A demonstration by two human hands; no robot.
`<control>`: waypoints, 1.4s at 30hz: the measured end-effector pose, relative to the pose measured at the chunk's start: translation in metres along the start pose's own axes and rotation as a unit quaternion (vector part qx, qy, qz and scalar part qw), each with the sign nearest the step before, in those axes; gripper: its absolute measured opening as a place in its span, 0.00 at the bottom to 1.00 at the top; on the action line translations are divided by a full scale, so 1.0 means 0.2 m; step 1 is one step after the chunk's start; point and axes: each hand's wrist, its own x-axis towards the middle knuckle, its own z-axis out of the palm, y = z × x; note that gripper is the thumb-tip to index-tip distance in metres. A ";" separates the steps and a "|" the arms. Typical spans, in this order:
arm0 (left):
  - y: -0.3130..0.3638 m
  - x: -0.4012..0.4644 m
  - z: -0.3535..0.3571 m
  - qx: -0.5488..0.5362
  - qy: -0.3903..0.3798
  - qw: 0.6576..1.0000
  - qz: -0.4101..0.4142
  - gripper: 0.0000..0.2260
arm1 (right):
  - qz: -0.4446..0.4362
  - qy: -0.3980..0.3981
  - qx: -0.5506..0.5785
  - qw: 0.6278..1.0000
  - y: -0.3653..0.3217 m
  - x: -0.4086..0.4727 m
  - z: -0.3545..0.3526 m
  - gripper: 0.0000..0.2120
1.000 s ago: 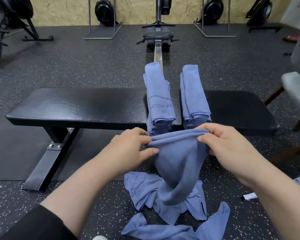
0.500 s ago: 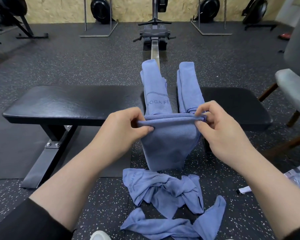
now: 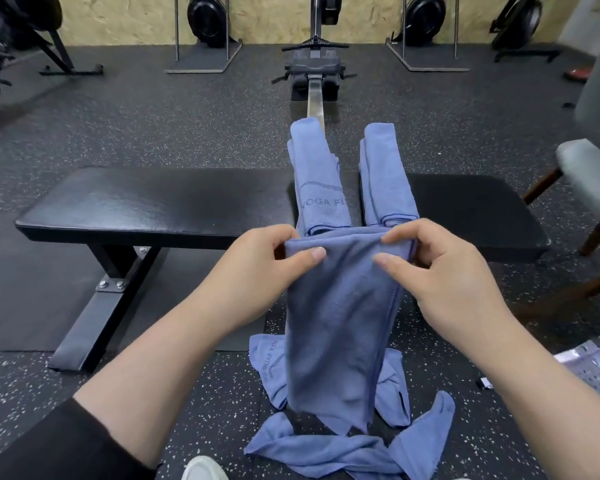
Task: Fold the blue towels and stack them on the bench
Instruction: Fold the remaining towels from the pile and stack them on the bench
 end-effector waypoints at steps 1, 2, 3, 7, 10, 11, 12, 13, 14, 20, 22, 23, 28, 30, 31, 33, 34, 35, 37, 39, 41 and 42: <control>0.00 0.00 0.02 -0.002 0.009 1.000 -0.016 0.16 | 0.021 0.007 0.007 1.000 0.00 0.00 0.02 0.12; 0.00 0.01 0.05 -0.006 0.021 0.999 -0.032 0.17 | 0.039 0.015 0.015 0.999 0.01 0.01 0.03 0.14; 0.00 0.01 0.08 -0.014 0.035 0.998 -0.048 0.17 | 0.053 0.022 0.023 0.998 0.01 0.01 0.04 0.14; 0.05 0.01 0.18 -0.048 0.095 0.993 -0.057 0.19 | 0.073 0.035 0.053 0.995 0.00 0.01 0.11 0.05; 0.10 0.00 0.24 -0.084 0.114 0.989 -0.032 0.19 | 0.077 0.033 0.102 0.991 -0.03 0.00 0.16 0.04; 0.11 0.00 0.26 -0.095 0.110 0.989 -0.026 0.18 | 0.081 0.028 0.125 0.988 -0.04 -0.01 0.17 0.04; 0.12 0.00 0.28 -0.105 0.106 0.989 -0.019 0.17 | 0.084 0.021 0.144 0.986 -0.06 -0.01 0.18 0.06; 0.13 0.00 0.30 -0.112 0.104 0.988 -0.014 0.16 | 0.084 0.013 0.156 0.984 -0.06 -0.01 0.19 0.08; 0.14 -0.01 0.30 -0.117 0.105 0.988 -0.010 0.15 | 0.077 0.007 0.161 0.984 -0.07 -0.01 0.19 0.09; 0.13 0.02 0.27 -0.155 0.052 0.985 0.056 0.16 | 0.051 -0.052 0.177 0.982 -0.05 0.04 0.16 0.15; 0.14 0.02 0.26 -0.164 0.041 0.984 0.053 0.14 | 0.061 -0.026 0.167 0.984 -0.04 0.06 0.15 0.15; 0.14 0.02 0.25 -0.170 0.054 0.983 0.051 0.12 | 0.067 -0.016 0.168 0.983 -0.03 0.06 0.15 0.15; 0.10 0.10 0.17 -0.141 0.030 0.989 0.000 0.20 | 0.072 -0.012 0.259 0.963 -0.02 0.08 0.13 0.13; 0.10 0.10 0.15 -0.176 -0.009 0.984 -0.001 0.12 | 0.074 -0.003 0.290 0.954 -0.02 0.08 0.14 0.11; 0.11 0.09 0.15 -0.186 -0.004 0.983 0.000 0.08 | 0.078 0.002 0.306 0.949 -0.02 0.07 0.14 0.10; 0.13 0.09 0.15 -0.210 0.015 0.977 0.014 0.06 | 0.095 0.004 0.339 0.936 -0.02 0.07 0.13 0.10; 0.15 0.09 0.15 -0.228 0.017 0.973 0.023 0.06 | 0.102 -0.010 0.346 0.932 -0.02 0.06 0.12 0.10; 0.18 0.09 0.15 -0.247 0.018 0.968 0.029 0.07 | 0.106 -0.035 0.344 0.932 -0.03 0.05 0.12 0.11; 0.23 0.10 0.13 -0.283 0.030 0.958 0.034 0.08 | 0.104 -0.102 0.297 0.944 -0.04 0.02 0.10 0.11; 0.29 0.11 0.12 -0.316 0.046 0.947 0.030 0.05 | 0.099 -0.150 0.220 0.959 -0.04 -0.01 0.09 0.09; 0.34 0.12 0.11 -0.350 0.044 0.936 0.015 0.02 | 0.099 -0.137 0.190 0.967 -0.03 -0.03 0.07 0.06; 0.36 0.13 0.11 -0.368 0.031 0.929 0.006 0.02 | 0.098 -0.123 0.195 0.968 -0.03 -0.03 0.05 0.06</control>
